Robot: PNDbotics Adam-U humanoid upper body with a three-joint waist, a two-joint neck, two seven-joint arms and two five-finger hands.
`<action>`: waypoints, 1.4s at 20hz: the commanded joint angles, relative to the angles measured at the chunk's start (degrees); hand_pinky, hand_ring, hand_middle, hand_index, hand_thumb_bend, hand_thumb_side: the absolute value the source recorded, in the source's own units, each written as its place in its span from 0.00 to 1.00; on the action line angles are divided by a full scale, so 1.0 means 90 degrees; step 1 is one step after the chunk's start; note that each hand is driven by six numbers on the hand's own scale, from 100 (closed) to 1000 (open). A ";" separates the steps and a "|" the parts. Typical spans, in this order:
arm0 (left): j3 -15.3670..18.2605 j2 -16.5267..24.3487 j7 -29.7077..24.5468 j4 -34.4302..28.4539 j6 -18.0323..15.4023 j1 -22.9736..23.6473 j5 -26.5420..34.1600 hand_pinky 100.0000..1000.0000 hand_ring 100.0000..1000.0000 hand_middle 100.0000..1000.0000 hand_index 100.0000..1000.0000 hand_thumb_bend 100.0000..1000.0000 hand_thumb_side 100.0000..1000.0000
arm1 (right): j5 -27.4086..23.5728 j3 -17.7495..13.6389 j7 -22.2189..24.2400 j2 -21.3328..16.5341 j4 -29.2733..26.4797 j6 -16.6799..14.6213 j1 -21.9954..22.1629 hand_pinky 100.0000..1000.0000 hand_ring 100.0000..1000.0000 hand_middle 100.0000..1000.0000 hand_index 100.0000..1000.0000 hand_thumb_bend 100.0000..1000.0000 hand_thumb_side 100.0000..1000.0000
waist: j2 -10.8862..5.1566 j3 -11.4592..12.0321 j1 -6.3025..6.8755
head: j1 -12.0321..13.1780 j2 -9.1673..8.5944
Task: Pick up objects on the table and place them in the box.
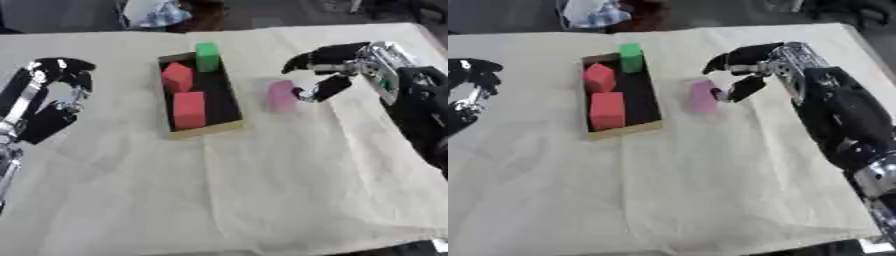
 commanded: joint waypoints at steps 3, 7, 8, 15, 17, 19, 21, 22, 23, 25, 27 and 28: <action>0.0064 0.0045 -0.0014 -0.0078 -0.0011 -0.0037 -0.0010 0.68 0.48 0.50 0.73 0.00 0.76 | 0.0131 -0.0023 -0.0013 0.0016 -0.0083 -0.0005 -0.0095 0.85 0.91 0.96 1.00 0.00 0.84 | -0.0205 0.0025 -0.0054 | -0.0018 -0.0014; 0.0069 0.0032 -0.0012 -0.0082 -0.0007 -0.0024 -0.0041 0.68 0.48 0.50 0.73 0.00 0.76 | 0.0379 -0.0066 -0.0094 0.0070 0.0041 -0.0006 -0.0064 0.85 0.91 0.95 1.00 0.00 0.84 | -0.0205 0.0041 -0.0042 | -0.0027 -0.0014; 0.0070 0.0032 -0.0009 -0.0084 -0.0006 -0.0022 -0.0042 0.68 0.48 0.50 0.73 0.00 0.76 | 0.0443 -0.0075 -0.0118 0.0074 0.0068 -0.0014 -0.0054 0.85 0.91 0.94 1.00 0.00 0.83 | -0.0205 0.0043 -0.0039 | -0.0025 -0.0014; 0.0065 0.0016 -0.0013 -0.0073 -0.0003 -0.0015 -0.0054 0.68 0.48 0.50 0.73 0.00 0.76 | 0.0721 -0.0176 -0.0405 0.0101 0.0199 -0.0046 -0.0005 0.83 0.86 0.84 0.99 0.00 0.49 | -0.0214 0.0028 -0.0029 | -0.0026 -0.0014; 0.0068 0.0013 -0.0009 -0.0071 -0.0002 -0.0010 -0.0061 0.68 0.48 0.50 0.73 0.00 0.76 | 0.0715 -0.0237 -0.0625 0.0100 0.0198 -0.0006 0.0006 0.81 0.82 0.77 0.93 0.00 0.28 | -0.0218 0.0023 -0.0020 | -0.0028 -0.0014; 0.0073 0.0011 -0.0002 -0.0070 0.0000 -0.0003 -0.0062 0.68 0.48 0.50 0.73 0.00 0.76 | 0.0651 -0.0289 -0.0838 0.0089 0.0185 0.0055 0.0011 0.81 0.81 0.75 0.91 0.00 0.25 | -0.0221 0.0018 -0.0014 | -0.0028 -0.0014; 0.0076 0.0008 0.0002 -0.0072 0.0001 0.0002 -0.0057 0.67 0.48 0.50 0.73 0.00 0.75 | 0.0549 -0.0329 -0.0971 0.0076 0.0124 0.0121 -0.0014 0.80 0.80 0.74 0.87 0.00 0.23 | -0.0226 0.0010 -0.0008 | -0.0025 -0.0014; 0.0076 0.0007 0.0003 -0.0074 0.0002 0.0002 -0.0053 0.67 0.48 0.50 0.74 0.00 0.75 | 0.0479 -0.0343 -0.1008 0.0072 0.0073 0.0154 -0.0036 0.80 0.80 0.74 0.85 0.00 0.21 | -0.0230 0.0005 -0.0006 | -0.0021 -0.0014; 0.0075 0.0007 0.0003 -0.0076 0.0002 0.0003 -0.0049 0.67 0.48 0.50 0.74 0.00 0.75 | 0.0396 -0.0353 -0.1028 0.0069 0.0001 0.0184 -0.0070 0.80 0.80 0.74 0.85 0.00 0.21 | -0.0233 -0.0001 -0.0003 | -0.0014 -0.0014; 0.0075 0.0008 0.0002 -0.0083 0.0001 0.0008 -0.0045 0.67 0.48 0.50 0.74 0.00 0.75 | 0.0211 -0.0362 -0.1033 0.0080 -0.0182 0.0251 -0.0164 0.80 0.80 0.74 0.86 0.00 0.20 | -0.0244 -0.0010 0.0002 | -0.0012 -0.0014; 0.0072 0.0003 0.0000 -0.0089 0.0003 0.0012 -0.0037 0.68 0.48 0.50 0.74 0.00 0.75 | 0.0042 -0.0357 -0.0995 0.0137 -0.0362 0.0333 -0.0283 0.81 0.80 0.74 0.86 0.00 0.19 | -0.0255 -0.0012 0.0008 | -0.0025 -0.0014; 0.0069 -0.0005 -0.0002 -0.0089 0.0004 0.0011 -0.0030 0.68 0.48 0.50 0.74 0.00 0.75 | -0.0012 -0.0358 -0.0972 0.0190 -0.0443 0.0380 -0.0346 0.81 0.80 0.74 0.86 0.00 0.19 | -0.0261 -0.0009 0.0012 | -0.0035 -0.0014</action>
